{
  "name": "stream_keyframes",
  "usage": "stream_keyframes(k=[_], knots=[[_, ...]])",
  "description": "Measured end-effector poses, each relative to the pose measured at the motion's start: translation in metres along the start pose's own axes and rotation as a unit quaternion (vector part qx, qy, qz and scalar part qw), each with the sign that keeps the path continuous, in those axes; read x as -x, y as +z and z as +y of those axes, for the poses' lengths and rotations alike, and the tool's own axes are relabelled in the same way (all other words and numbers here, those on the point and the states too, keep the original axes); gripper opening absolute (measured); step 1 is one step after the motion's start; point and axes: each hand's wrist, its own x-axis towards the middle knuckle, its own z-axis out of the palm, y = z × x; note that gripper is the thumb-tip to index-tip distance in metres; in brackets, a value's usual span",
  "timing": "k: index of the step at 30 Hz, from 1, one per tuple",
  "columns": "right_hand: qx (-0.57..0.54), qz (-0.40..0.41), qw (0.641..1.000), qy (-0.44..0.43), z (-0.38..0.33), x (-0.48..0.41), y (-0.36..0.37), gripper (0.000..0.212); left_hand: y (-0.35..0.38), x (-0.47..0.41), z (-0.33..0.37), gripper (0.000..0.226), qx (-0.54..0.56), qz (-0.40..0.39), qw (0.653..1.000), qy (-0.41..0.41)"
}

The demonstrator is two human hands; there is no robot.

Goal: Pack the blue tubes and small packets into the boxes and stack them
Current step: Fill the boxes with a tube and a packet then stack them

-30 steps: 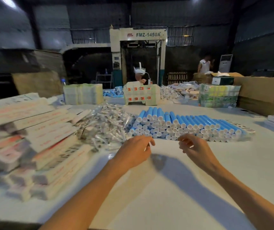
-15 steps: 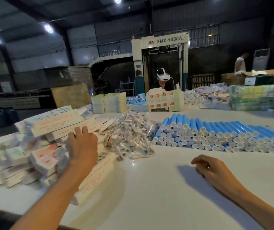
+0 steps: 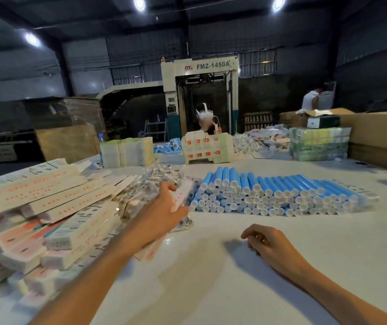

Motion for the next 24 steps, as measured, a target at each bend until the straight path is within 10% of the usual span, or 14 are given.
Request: stream_keyframes(k=[6, 12, 20, 24], knots=[[-0.011, 0.1, 0.995, 0.001, -0.015, -0.022, -0.017, 0.021, 0.046, -0.027, 0.025, 0.044, 0.37, -0.111, 0.919, -0.08], [0.086, 0.183, 0.977, 0.064, -0.017, -0.135, -0.064, 0.024, 0.089, -0.042, 0.01, 0.066, 0.503, -0.023, 0.863, -0.04], [0.286, 0.01, 0.939, 0.192, 0.005, -0.215, -0.049, 0.03, 0.092, -0.045, -0.011, 0.074, 0.551, 0.045, 0.83, -0.068], [0.322, 0.013, 0.928, 0.184, 0.007, -0.219, -0.045, 0.022, 0.087, -0.044, -0.012, 0.054, 0.607, -0.052, 0.786, -0.106]])
